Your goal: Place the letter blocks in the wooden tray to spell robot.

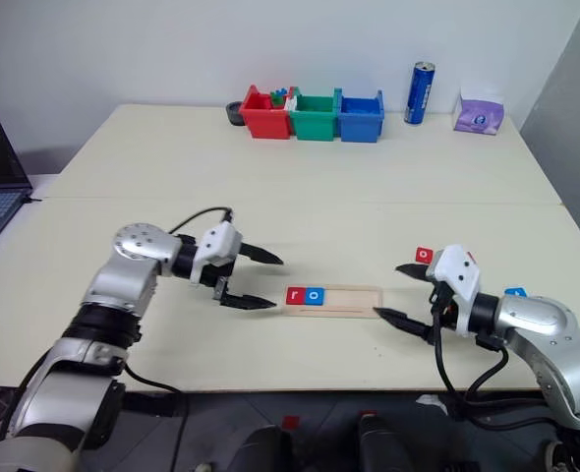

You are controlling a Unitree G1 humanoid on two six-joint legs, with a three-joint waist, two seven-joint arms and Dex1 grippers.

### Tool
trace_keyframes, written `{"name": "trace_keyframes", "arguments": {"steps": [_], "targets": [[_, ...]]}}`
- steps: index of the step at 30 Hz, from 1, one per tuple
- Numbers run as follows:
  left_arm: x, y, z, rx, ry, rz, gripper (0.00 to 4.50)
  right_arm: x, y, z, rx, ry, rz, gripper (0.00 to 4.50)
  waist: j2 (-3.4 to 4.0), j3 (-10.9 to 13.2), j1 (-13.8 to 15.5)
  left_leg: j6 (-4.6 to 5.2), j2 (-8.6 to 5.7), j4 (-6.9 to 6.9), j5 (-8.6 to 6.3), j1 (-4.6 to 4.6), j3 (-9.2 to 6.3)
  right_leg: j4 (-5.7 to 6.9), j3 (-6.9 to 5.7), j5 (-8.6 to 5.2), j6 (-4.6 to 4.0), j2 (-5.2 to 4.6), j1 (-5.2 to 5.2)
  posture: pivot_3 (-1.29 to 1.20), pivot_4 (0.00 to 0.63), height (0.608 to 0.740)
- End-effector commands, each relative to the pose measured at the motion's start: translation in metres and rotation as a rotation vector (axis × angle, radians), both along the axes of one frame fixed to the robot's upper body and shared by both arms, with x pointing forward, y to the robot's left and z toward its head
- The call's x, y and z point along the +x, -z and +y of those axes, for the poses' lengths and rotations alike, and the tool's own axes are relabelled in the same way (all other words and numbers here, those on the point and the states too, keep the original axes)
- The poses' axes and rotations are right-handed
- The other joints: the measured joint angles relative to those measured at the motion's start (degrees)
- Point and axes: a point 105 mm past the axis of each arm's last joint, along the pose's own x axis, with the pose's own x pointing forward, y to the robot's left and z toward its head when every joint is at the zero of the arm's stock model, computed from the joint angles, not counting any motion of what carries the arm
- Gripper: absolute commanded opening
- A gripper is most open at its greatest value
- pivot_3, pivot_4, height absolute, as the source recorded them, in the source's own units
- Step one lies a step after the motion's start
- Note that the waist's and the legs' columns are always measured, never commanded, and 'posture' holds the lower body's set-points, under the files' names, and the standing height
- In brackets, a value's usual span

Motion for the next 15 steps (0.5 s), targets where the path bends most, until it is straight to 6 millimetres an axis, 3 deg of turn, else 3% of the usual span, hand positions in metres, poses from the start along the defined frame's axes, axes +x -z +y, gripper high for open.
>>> {"name": "trace_keyframes", "arguments": {"steps": [1,5,8,15], "targets": [[-0.021,-0.018,-0.017,-0.096,-0.002,-0.027,4.47,0.016,-0.002,-0.022,0.002,0.253,-0.035,4.50,0.01,-0.01,0.03,-0.01,0.06,0.02,0.00,0.00,-0.03,0.04,0.01,0.00,0.00,-0.05,0.01,0.00,0.150,0.740],[-0.035,-0.016,-0.029,-0.145,-0.039,-0.009,4.47,0.026,0.003,-0.035,0.023,0.440,-0.032,4.50,0.02,-0.01,0.07,-0.01,-0.01,0.22,0.00,-0.01,-0.04,0.19,0.04,-0.08,0.12,-0.03,0.01,0.00,0.150,0.740],[-0.043,-0.019,-0.043,-0.210,-0.075,0.003,4.47,0.030,0.012,-0.058,-0.024,0.613,-0.053,4.50,0.04,-0.02,0.16,-0.01,-0.04,0.29,0.01,0.00,-0.01,0.24,0.06,-0.14,0.22,-0.04,0.03,0.00,0.150,0.740],[-0.047,-0.019,-0.062,-0.253,-0.095,0.009,4.47,0.038,0.016,-0.092,-0.062,0.819,-0.091,4.50,0.06,-0.04,0.11,-0.01,-0.07,0.30,0.01,0.02,0.07,0.23,0.10,-0.13,0.21,0.01,0.03,0.00,0.150,0.740]]}}
